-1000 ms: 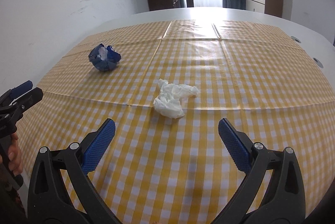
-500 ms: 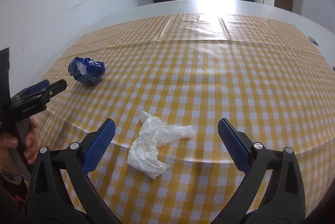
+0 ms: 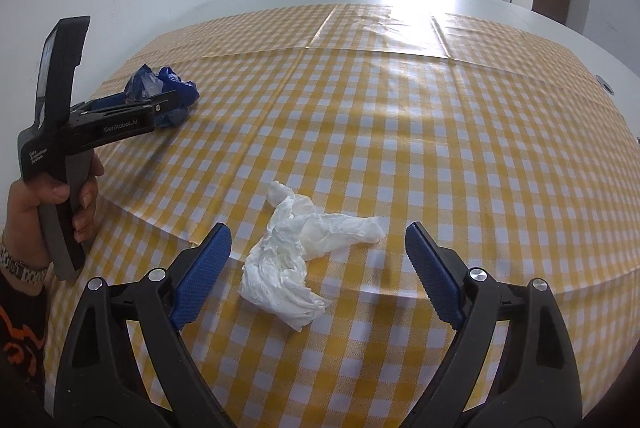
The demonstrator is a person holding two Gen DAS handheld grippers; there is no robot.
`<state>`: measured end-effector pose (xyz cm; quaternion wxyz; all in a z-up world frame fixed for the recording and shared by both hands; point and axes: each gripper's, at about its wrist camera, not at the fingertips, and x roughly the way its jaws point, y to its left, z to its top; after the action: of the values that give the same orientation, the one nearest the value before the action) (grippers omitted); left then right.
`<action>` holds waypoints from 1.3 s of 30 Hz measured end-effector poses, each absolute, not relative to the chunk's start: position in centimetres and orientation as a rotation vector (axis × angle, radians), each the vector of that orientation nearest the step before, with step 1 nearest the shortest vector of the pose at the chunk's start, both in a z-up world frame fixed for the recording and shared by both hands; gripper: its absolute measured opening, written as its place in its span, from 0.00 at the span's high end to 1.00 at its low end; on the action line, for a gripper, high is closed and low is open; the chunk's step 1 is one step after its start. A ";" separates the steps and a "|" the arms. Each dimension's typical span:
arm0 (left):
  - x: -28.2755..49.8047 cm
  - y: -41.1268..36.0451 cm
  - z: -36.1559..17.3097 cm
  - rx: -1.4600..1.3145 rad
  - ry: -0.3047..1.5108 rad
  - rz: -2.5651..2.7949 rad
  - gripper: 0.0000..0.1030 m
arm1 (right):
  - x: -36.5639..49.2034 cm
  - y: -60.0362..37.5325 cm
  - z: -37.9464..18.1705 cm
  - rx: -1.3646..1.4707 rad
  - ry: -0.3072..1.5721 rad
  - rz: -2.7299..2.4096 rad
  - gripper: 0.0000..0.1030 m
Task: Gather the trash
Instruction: 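Grasp the white tissue with the right tool while the left tool grasps the blue bag, then carry the tissue and blue bag down over the blue basket with both tools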
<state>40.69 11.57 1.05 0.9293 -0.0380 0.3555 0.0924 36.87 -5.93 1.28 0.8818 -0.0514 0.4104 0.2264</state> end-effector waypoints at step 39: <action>22.1 7.9 6.0 -0.242 0.640 0.142 0.48 | 35.3 -5.1 1.6 -0.181 0.810 0.445 0.88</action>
<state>22.06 7.94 5.97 0.9395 -0.1183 0.3137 0.0696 35.25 -5.06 1.64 0.8912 -0.0873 0.3901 0.2144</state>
